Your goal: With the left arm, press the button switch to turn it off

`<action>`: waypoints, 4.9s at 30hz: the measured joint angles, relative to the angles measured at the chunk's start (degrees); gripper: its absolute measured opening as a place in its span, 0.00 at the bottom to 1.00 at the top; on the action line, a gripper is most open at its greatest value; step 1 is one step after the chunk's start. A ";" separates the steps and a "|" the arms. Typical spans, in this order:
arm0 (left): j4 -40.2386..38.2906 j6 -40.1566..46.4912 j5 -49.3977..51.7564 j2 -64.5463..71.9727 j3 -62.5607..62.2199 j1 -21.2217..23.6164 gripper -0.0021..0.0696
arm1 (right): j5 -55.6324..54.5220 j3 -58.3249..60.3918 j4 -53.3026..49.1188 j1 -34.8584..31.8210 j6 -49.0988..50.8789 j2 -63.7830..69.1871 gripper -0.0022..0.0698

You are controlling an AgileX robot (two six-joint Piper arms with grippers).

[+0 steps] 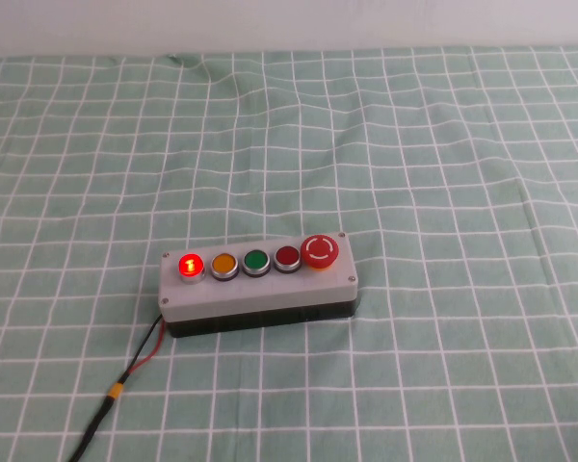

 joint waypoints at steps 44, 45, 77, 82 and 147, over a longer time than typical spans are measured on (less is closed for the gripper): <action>-5.13 -8.36 19.47 29.45 -47.78 0.00 0.03 | 0.00 0.00 0.00 0.00 0.00 0.00 0.01; -5.13 -8.36 20.72 31.62 -48.19 0.00 0.03 | 0.00 0.00 0.00 0.00 0.00 0.00 0.01; -13.33 8.80 57.54 92.14 -82.06 -5.03 0.03 | 0.00 0.00 0.00 0.00 0.00 0.00 0.01; -15.15 9.00 57.63 96.46 -82.47 -6.82 0.03 | 0.00 0.00 0.00 0.00 0.00 0.00 0.01; -5.42 2.56 68.11 36.28 -66.95 -6.87 0.03 | 0.00 0.00 0.00 0.00 0.00 0.00 0.01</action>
